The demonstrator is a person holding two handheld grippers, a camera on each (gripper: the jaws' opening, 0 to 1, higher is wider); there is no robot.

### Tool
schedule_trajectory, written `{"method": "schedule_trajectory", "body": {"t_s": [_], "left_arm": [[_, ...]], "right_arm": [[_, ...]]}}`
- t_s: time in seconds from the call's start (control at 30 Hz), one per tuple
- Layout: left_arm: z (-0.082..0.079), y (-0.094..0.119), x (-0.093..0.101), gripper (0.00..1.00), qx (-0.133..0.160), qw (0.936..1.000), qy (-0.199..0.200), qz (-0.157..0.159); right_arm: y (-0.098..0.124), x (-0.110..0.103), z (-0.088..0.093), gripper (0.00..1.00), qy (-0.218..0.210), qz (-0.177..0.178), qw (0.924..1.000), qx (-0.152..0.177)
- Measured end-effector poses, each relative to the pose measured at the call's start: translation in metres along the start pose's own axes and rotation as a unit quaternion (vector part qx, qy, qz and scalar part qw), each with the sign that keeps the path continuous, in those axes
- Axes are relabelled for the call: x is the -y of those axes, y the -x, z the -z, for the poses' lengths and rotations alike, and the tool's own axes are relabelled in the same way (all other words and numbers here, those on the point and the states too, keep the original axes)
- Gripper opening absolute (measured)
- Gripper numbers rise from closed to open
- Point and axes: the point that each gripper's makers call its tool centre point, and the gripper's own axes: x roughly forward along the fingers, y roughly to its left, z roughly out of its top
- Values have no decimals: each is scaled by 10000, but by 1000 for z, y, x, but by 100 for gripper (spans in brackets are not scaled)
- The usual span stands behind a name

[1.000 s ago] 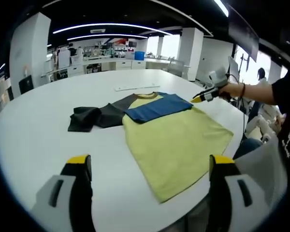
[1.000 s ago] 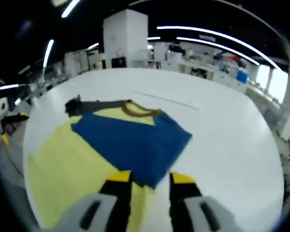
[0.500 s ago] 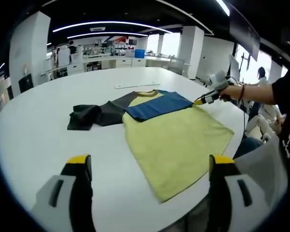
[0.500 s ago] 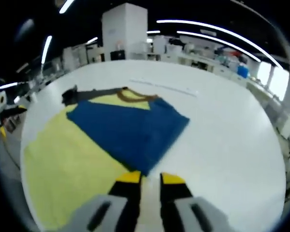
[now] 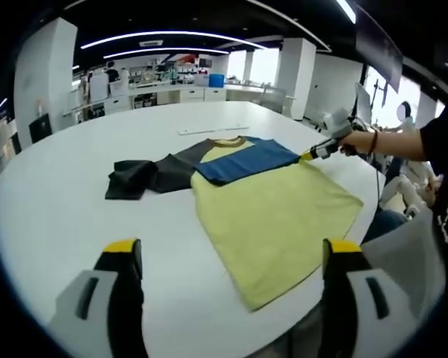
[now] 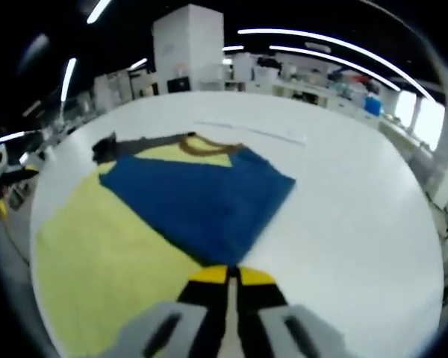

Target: Fold the garment on the visible template until the final outline fits inside the template.

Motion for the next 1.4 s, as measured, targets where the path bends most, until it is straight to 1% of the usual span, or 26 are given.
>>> {"method": "schedule_trajectory", "body": {"t_s": [0.07,0.1,0.27,0.37,0.5,0.73,0.87,0.97,1.1,1.27,1.33,1.4], "left_arm": [[2,0,-1,98,-31,10000,-3,-11],[3,0,-1,98,-50,10000,-6,-21],[4,1,0,98,-66,10000,-9,-29],[4,1,-2,98,-68,10000,-19,-46],[5,2,-4,98,-89,9999,-21,-87],[7,4,-8,98,-119,9998,20,-166],[8,2,-14,97,-128,9997,62,-210],[8,2,-16,97,-136,9996,85,-240],[7,1,-18,97,-162,9995,75,-254],[7,0,-23,96,-158,9992,161,-318],[7,0,-23,95,-170,9992,154,-340],[7,0,-24,95,-184,9991,154,-359]], "right_arm": [[1,2,3,0,-142,59,9999,-62],[1,2,4,0,-143,71,9998,-85],[-1,4,5,0,-24,128,9998,-148],[-2,4,5,0,160,176,9995,-210],[-3,9,6,0,263,180,9993,-214],[-2,17,5,0,291,166,9992,-204],[-2,23,5,0,177,113,9996,-168],[-3,28,5,0,167,98,9997,-170],[-3,24,4,0,89,3,9998,-169],[-2,27,5,0,19,-47,9999,-158],[-2,28,4,0,-99,-94,9998,-130],[-1,25,4,0,-339,-168,9992,-100]]}}
